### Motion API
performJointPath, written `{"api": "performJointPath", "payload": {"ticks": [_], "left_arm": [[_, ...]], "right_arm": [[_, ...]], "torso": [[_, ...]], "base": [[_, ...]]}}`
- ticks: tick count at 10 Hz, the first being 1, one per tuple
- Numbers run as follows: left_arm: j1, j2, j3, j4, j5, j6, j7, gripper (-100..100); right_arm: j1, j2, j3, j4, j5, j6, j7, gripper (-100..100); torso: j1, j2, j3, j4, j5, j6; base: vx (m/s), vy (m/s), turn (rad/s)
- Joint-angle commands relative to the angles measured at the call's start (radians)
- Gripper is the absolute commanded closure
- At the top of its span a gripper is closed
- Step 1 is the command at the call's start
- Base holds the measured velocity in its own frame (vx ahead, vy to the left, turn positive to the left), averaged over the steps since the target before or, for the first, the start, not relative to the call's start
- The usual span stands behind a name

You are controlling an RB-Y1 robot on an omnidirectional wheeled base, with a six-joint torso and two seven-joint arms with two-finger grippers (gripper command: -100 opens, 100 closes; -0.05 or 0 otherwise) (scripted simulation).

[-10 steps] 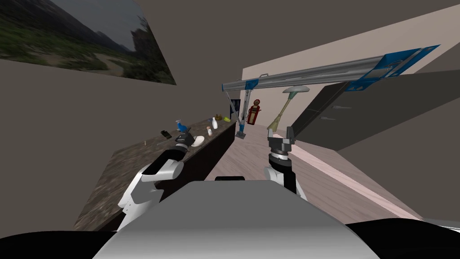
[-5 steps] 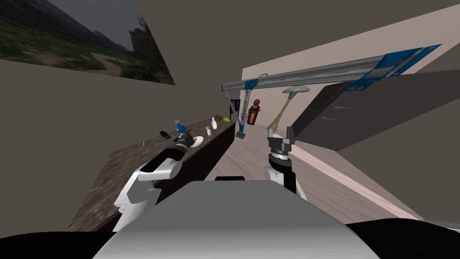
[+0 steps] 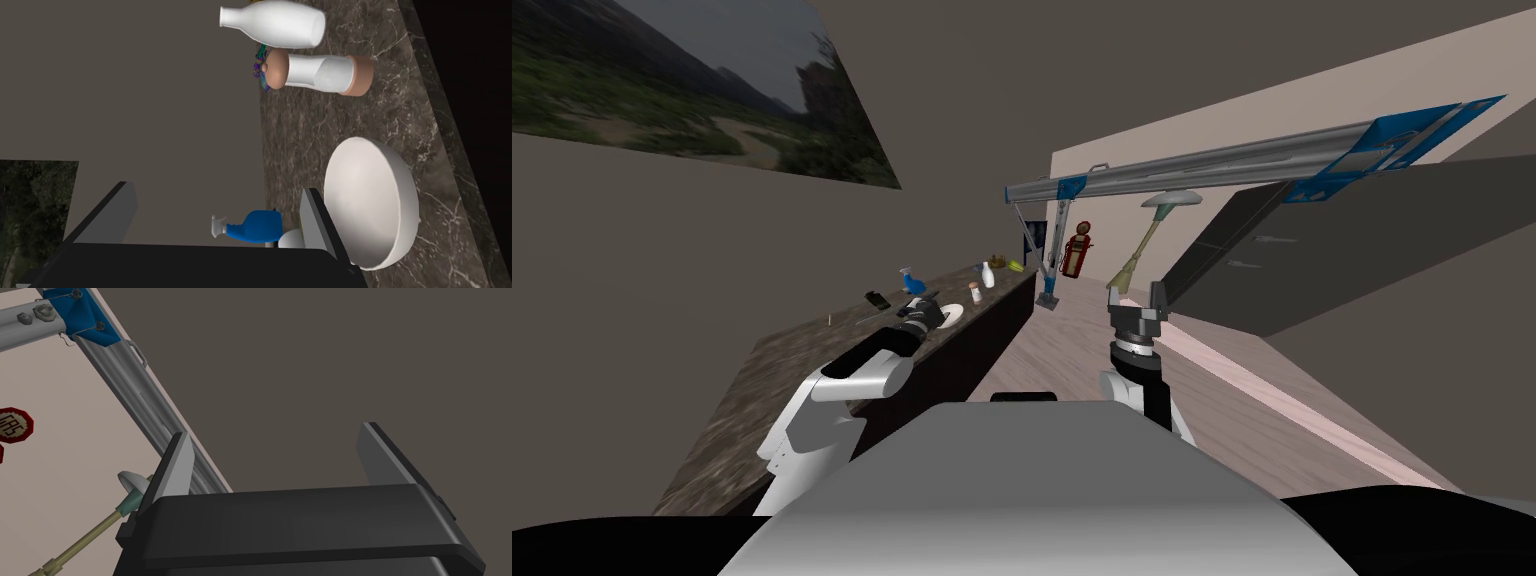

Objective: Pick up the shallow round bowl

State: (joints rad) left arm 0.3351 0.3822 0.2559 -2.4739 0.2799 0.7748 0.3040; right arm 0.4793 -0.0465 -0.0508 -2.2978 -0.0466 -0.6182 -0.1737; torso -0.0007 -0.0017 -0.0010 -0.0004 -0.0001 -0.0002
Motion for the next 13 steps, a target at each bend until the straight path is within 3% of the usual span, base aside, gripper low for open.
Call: {"api": "performJointPath", "payload": {"ticks": [1,3,6,8,13], "left_arm": [[-0.002,0.015,0.010,-0.003,0.029,0.050,0.011,-100],[-0.002,0.015,0.010,-0.003,0.029,0.094,0.011,-100],[-0.006,0.042,0.027,-0.006,0.079,0.186,0.026,-100],[-0.006,0.042,0.027,-0.006,0.079,0.224,0.026,-100],[-0.004,0.082,0.047,-0.003,0.150,0.370,0.038,-100]], "right_arm": [[0.000,0.000,0.000,0.000,0.000,0.000,0.000,0],[0.000,0.000,0.000,0.000,0.000,0.000,0.000,0],[0.000,0.000,0.000,0.000,0.000,0.000,0.000,0],[0.000,0.000,0.000,0.000,0.000,0.000,0.000,0],[0.000,0.000,0.000,0.000,0.000,0.000,0.000,0]], "torso": [[0.000,0.000,0.000,0.000,0.000,0.000],[-0.001,-0.001,0.000,0.000,0.000,0.000],[0.000,-0.001,0.000,0.000,0.000,0.000],[0.000,-0.001,-0.001,0.000,0.000,0.000],[0.000,-0.002,-0.001,0.000,0.000,0.000]], "base": [[0.037,-0.031,0.013],[0.029,-0.019,0.005],[0.038,-0.014,0.015],[0.034,-0.008,0.005],[0.050,-0.008,0.021]]}}
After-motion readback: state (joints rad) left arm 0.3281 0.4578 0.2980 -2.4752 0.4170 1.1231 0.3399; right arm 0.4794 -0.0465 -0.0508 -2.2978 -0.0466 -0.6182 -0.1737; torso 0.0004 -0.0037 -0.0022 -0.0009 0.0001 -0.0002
